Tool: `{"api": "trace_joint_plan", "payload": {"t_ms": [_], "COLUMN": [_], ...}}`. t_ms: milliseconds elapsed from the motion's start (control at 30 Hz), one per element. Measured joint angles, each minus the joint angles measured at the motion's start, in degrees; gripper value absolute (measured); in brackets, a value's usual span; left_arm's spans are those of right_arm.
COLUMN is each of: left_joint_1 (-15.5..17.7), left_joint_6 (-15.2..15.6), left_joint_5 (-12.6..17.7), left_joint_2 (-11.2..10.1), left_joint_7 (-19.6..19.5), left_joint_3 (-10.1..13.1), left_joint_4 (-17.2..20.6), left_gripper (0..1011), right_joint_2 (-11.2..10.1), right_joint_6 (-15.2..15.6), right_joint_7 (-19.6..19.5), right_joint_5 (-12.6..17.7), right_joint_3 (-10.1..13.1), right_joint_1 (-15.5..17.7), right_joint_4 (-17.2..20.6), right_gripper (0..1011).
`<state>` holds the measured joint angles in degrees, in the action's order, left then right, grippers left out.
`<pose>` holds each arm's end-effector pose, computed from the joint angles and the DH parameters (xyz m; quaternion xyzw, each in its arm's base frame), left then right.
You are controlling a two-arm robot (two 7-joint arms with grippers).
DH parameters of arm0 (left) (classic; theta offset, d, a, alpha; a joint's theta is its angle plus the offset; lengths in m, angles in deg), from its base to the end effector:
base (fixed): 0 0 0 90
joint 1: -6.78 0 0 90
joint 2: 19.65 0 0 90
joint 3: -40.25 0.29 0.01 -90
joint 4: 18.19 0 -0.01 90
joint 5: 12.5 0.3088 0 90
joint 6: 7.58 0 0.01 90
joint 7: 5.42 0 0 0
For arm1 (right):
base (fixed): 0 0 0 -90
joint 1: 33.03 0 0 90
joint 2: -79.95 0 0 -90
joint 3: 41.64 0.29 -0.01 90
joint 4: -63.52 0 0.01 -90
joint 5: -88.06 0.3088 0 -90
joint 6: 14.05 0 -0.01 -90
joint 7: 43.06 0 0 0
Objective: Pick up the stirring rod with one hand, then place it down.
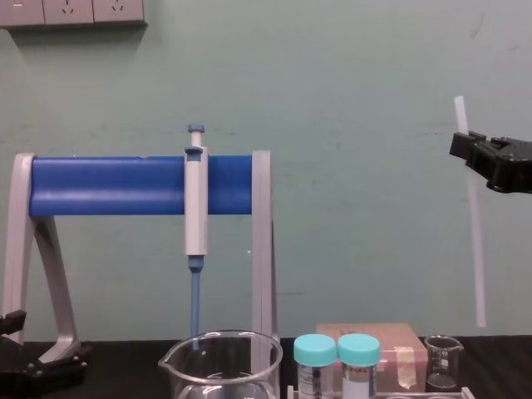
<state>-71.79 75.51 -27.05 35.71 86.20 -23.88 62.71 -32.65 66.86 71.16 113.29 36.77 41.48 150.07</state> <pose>0.3581 0.0826 -0.3023 0.1414 -0.1324 0.5799 0.7913 0.3944 -0.0620 -0.2211 0.0915 -0.1134 -0.4673 0.8720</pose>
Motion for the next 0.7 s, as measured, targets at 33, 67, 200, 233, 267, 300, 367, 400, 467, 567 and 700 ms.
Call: {"api": "trace_joint_plan", "payload": {"t_ms": [33, 67, 200, 233, 267, 300, 367, 400, 467, 567, 700], "left_joint_1": [0.0, 0.0, 0.0, 0.0, 0.0, 0.0, 0.0, 0.0, 0.0, 0.0, 0.0], "left_joint_6": [0.0, 0.0, 0.0, 0.0, 0.0, 0.0, 0.0, 0.0, 0.0, 0.0, 0.0], "left_joint_5": [0.0, 0.0, 0.0, 0.0, 0.0, 0.0, 0.0, 0.0, 0.0, 0.0, 0.0], "left_joint_2": [0.0, 0.0, 0.0, 0.0, 0.0, 0.0, 0.0, 0.0, 0.0, 0.0, 0.0], "left_joint_7": [0.0, 0.0, 0.0, 0.0, 0.0, 0.0, 0.0, 0.0, 0.0, 0.0, 0.0], "left_joint_3": [0.0, 0.0, 0.0, 0.0, 0.0, 0.0, 0.0, 0.0, 0.0, 0.0, 0.0], "left_joint_4": [0.0, 0.0, 0.0, 0.0, 0.0, 0.0, 0.0, 0.0, 0.0, 0.0, 0.0], "left_gripper": [1000, 1000, 1000, 1000, 1000, 1000, 1000, 1001, 1000, 1000, 1000], "right_joint_2": [0.0, 0.0, 0.0, 0.0, 0.0, 0.0, 0.0, 0.0, 0.0, 0.0, 0.0], "right_joint_6": [0.0, 0.1, 0.1, 0.2, 0.2, 0.2, 0.2, 0.2, 0.2, 0.2, 0.2], "right_joint_7": [0.0, 0.0, 0.1, 0.2, 0.3, 0.3, 0.3, 0.4, 0.4, 0.5, 0.5], "right_joint_5": [0.0, 0.0, 0.0, -0.1, -0.1, -0.1, -0.1, -0.1, -0.1, -0.1, -0.1], "right_joint_3": [0.0, 0.0, 0.1, 0.1, 0.1, 0.1, 0.1, 0.1, 0.1, 0.0, 0.0], "right_joint_1": [0.0, 0.1, 0.1, 0.1, 0.2, 0.2, 0.3, 0.3, 0.3, 0.5, 0.5], "right_joint_4": [0.0, 0.0, 0.1, 0.1, 0.2, 0.2, 0.3, 0.4, 0.4, 0.6, 0.7], "right_gripper": [68, 68, 68, 68, 68, 68, 68, 68, 68, 68, 67]}}
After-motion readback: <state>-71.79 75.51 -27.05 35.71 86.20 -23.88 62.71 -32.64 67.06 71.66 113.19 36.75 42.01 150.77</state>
